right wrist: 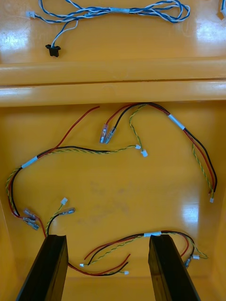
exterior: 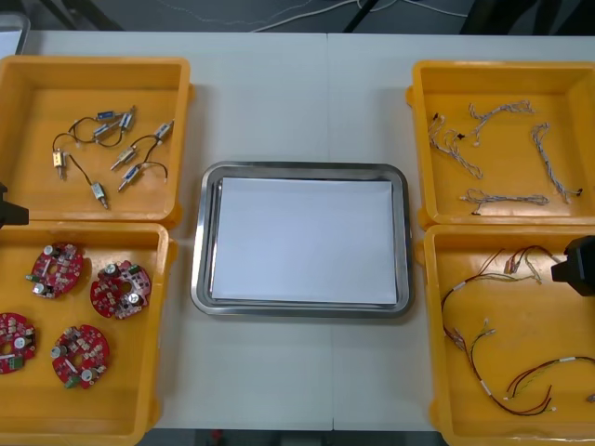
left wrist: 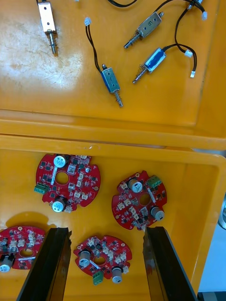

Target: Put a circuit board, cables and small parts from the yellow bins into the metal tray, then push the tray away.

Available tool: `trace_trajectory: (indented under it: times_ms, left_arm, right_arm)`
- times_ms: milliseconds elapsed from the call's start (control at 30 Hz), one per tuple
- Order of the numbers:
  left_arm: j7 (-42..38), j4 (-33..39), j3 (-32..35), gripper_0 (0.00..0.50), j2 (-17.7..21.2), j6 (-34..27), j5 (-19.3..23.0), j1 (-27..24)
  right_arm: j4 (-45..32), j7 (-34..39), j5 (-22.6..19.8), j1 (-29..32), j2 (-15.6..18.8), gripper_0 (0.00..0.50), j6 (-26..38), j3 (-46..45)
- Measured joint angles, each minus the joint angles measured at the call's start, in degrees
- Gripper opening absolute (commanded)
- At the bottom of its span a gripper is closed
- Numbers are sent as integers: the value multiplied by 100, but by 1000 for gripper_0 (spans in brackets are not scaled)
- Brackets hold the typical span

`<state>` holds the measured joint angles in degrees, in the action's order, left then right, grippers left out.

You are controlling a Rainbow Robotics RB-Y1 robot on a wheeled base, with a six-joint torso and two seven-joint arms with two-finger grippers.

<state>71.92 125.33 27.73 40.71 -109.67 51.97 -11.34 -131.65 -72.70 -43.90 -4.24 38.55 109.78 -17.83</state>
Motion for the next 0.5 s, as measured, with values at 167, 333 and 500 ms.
trace_trajectory:
  times_ms: [167,333,500]
  left_arm:
    - [0,0,0,456,0,0,0,0]
    - [0,0,0,458,0,0,0,0]
    - [0,0,0,458,0,0,0,0]
  right_arm:
    - [0,0,0,0,0,500,0,0]
    - [0,0,0,0,0,500,0,0]
    - [0,0,0,0,0,500,0,0]
